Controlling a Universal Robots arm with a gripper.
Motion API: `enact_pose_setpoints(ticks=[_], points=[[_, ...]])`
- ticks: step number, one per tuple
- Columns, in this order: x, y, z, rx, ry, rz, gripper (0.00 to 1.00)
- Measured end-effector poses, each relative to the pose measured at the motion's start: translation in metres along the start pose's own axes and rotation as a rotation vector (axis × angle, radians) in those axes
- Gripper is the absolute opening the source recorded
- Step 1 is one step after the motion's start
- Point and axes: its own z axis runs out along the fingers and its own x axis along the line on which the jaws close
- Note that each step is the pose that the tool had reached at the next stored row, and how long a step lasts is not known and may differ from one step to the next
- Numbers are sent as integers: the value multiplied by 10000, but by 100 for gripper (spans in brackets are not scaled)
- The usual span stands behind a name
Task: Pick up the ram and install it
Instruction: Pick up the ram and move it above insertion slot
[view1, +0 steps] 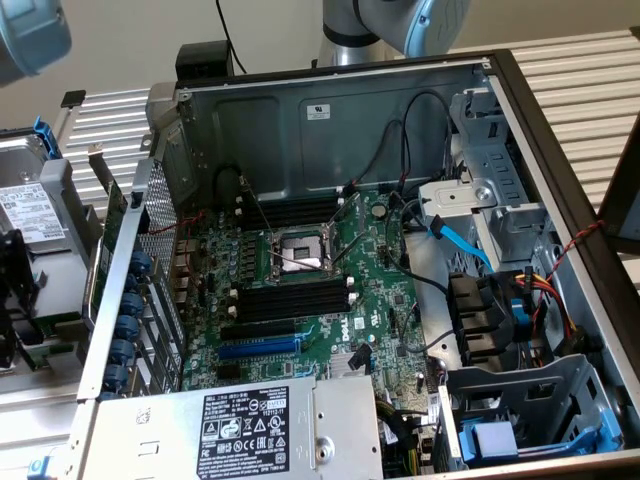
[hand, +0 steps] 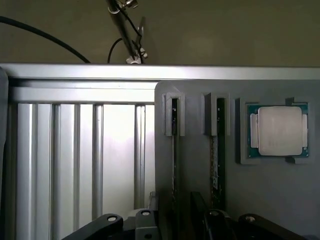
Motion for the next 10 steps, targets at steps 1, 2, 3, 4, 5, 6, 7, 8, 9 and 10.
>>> enact_pose_setpoints(ticks=[1, 2, 3, 4, 5, 6, 7, 8, 9, 10], points=[[0, 0, 1, 0, 0, 0, 36], [0, 0, 2, 1, -1, 1, 36], [0, 0, 3, 2, -1, 1, 29], [0, 0, 3, 2, -1, 1, 23], [0, 0, 3, 2, -1, 0, 17], [-1, 0, 3, 2, -1, 1, 17], [0, 0, 3, 1, -1, 1, 12], [0, 0, 2, 2, 1, 1, 12], [-1, 0, -2, 4, 0, 1, 12], [-1, 0, -14, 2, 2, 0, 12]])
